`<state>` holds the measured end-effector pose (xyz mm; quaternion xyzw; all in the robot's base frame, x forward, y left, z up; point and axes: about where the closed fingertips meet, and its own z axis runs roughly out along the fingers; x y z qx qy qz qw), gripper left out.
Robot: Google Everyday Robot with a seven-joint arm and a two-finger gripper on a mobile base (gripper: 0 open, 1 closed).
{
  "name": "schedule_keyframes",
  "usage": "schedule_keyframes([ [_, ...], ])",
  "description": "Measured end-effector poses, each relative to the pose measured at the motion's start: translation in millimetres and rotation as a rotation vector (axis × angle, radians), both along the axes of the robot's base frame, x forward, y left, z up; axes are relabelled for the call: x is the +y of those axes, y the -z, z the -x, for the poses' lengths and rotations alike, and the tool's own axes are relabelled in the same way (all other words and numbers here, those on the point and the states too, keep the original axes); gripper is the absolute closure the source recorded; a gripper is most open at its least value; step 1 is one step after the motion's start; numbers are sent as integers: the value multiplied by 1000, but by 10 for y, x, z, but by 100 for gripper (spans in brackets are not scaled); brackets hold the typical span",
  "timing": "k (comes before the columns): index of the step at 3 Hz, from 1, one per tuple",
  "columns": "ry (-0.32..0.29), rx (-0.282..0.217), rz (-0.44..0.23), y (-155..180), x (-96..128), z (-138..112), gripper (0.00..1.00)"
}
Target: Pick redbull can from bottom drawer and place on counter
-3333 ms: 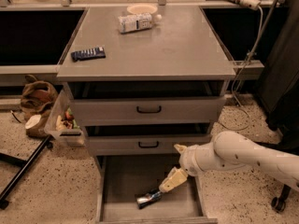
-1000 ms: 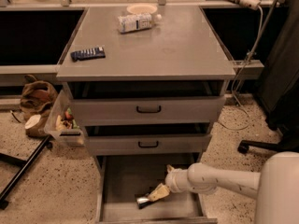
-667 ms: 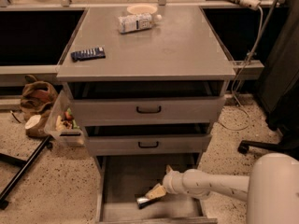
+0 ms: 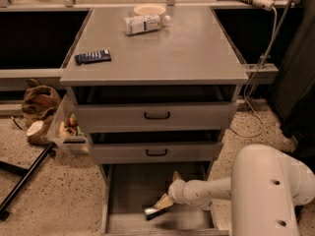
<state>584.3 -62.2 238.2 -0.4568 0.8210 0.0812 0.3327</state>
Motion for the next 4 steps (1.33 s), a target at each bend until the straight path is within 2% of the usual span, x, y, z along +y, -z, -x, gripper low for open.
schedule_keyframes([
  [1, -79, -7, 83, 49, -53, -77, 0],
  [2, -165, 44, 112, 142, -32, -60, 0],
  [3, -228, 115, 108, 333, -47, -92, 0],
  [4, -272, 152, 37, 513, -62, -175, 0],
])
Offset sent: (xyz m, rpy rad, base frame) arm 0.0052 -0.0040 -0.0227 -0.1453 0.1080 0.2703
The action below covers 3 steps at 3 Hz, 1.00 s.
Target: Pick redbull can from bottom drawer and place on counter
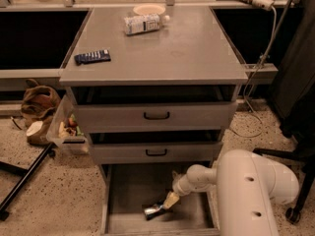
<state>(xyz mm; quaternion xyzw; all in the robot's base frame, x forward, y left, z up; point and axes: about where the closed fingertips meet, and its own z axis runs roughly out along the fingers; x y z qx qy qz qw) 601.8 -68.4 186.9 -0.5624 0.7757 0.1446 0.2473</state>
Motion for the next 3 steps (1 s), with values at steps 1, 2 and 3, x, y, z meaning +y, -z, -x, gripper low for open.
schedule_keyframes([
  [1, -20, 14, -112, 81, -53, -81, 0],
  [2, -57, 49, -208, 98, -94, -82, 0],
  [3, -101, 90, -236, 42, -47, 18, 0],
])
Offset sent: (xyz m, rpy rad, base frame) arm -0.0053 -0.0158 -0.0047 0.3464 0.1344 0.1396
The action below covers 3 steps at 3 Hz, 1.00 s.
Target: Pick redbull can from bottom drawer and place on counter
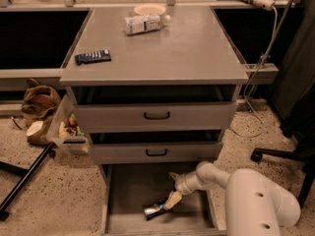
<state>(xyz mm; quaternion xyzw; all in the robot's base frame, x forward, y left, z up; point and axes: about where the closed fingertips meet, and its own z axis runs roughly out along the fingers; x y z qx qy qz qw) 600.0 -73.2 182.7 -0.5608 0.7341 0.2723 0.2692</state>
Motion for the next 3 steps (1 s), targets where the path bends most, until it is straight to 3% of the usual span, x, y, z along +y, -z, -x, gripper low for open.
schedule_keyframes([
  [1, -1, 1, 0, 2, 3, 5, 0],
  [3, 2, 144, 53, 494, -261, 304, 0],
])
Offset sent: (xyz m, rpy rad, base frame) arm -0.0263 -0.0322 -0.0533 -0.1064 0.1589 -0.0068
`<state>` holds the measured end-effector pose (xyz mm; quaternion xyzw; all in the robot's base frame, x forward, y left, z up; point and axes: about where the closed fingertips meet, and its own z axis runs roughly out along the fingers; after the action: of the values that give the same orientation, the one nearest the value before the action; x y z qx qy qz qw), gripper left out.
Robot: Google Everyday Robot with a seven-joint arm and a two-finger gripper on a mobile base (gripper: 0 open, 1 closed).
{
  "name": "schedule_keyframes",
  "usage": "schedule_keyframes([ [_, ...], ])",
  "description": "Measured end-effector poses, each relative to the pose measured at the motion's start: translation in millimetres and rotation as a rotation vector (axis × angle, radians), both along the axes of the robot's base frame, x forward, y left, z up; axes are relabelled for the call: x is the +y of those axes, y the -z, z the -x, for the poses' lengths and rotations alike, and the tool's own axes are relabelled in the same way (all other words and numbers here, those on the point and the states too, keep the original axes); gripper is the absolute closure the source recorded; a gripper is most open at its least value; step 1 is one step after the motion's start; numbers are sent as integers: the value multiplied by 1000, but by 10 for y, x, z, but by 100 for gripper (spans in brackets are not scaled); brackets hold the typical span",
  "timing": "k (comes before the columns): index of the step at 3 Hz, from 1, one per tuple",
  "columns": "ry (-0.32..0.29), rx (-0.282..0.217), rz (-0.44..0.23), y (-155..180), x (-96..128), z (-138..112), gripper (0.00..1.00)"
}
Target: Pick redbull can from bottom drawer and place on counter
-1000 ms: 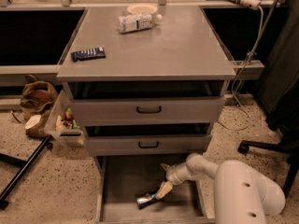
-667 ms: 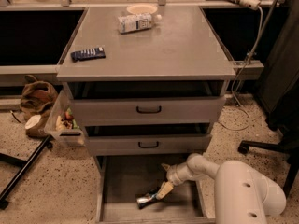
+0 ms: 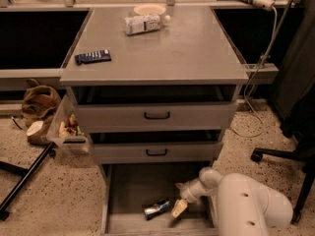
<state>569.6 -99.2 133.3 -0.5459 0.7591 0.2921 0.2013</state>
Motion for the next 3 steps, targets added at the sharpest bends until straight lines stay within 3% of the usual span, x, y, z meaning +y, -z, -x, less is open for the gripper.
schedule_keyframes([
  [1, -14, 58, -11, 206, -1, 123, 0],
  [3, -53, 75, -31, 192, 133, 148, 0],
])
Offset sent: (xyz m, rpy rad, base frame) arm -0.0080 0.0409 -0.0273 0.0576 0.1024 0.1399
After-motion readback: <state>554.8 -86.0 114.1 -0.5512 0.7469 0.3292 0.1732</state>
